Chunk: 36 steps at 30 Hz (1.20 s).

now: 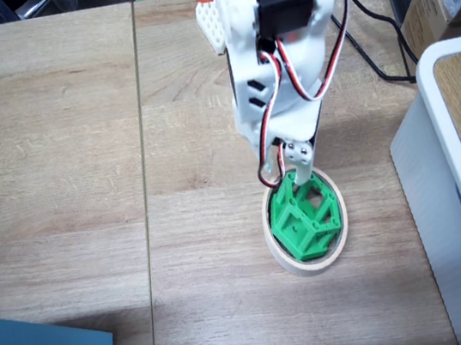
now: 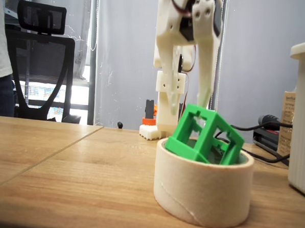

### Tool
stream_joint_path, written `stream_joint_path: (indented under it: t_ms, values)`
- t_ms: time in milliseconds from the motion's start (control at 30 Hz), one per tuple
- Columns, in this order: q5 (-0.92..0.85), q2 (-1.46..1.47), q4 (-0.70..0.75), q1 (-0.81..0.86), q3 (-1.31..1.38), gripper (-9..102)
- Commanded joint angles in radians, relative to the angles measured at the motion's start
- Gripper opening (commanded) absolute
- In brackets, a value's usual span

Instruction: Grasp a component and put it in the bin.

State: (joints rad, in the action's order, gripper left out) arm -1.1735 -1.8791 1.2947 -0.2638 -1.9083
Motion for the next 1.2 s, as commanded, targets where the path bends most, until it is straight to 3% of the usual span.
stream_joint_path:
  t_ms: [0, 233, 633, 933, 1167]
  values:
    - [-0.003, -0.029, 0.005, 0.002, 0.149, 15]
    - [-0.002, -0.058, 0.020, 0.002, 0.255, 15]
    - [-0.006, -0.410, 0.006, 0.040, 0.219, 15]
    - [-0.020, -0.580, 0.005, 0.295, 0.091, 15]
    - [-0.233, -0.704, 0.005, 0.488, -0.017, 12]
